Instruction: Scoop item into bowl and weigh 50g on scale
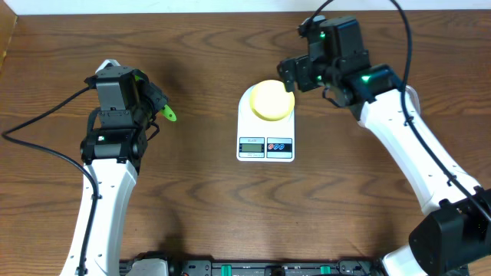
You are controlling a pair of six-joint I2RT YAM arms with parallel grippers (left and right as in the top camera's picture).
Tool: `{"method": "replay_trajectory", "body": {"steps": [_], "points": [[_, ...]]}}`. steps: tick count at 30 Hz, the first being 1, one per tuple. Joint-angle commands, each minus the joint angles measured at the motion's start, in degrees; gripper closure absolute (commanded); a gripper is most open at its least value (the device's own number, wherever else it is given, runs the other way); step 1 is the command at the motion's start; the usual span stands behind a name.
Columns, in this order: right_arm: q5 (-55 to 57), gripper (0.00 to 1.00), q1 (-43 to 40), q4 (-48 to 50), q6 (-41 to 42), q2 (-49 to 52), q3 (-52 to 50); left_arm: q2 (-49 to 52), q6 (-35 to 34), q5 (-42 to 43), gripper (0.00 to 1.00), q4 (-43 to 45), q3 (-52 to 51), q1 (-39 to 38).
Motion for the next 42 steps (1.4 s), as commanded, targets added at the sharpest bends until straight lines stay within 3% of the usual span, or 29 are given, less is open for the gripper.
{"method": "replay_trajectory", "body": {"steps": [1, 11, 18, 23, 27, 30, 35, 42], "points": [[1.1, 0.01, -1.6, -0.1, -1.7, -0.9, 0.8, 0.0, 1.0, -1.6, 0.93, 0.3, -0.3, 0.2], [-7.2, 0.01, -4.6, 0.2, 0.5, -0.9, 0.8, 0.0, 1.0, 3.3, 0.93, 5.2, -0.3, 0.2], [-24.1, 0.01, -4.5, 1.2, 5.0, -0.9, 0.8, 0.0, -0.2, 25.0, 0.93, 17.9, -0.3, 0.2], [-36.2, 0.08, -4.5, 2.9, 11.4, -0.9, 0.8, 0.0, -10.6, 33.3, 0.93, 27.6, -0.3, 0.2], [-46.1, 0.23, -4.2, 10.0, 16.2, -0.9, 0.8, 0.0, -21.8, 34.5, 0.93, 30.1, -0.3, 0.2], [-47.5, 0.25, -3.1, 15.1, 20.0, -0.9, 0.8, 0.0, -28.3, 35.1, 0.93, 32.4, -0.3, -0.3], [-47.5, 0.34, -0.7, 20.8, 27.0, -0.9, 0.8, 0.0, -32.9, 35.3, 0.93, 39.0, -0.3, -2.9], [-47.6, 0.34, 4.1, 27.1, 27.9, -0.9, 0.8, 0.0, -35.6, 30.6, 0.93, 47.0, -0.3, -6.9]]}}
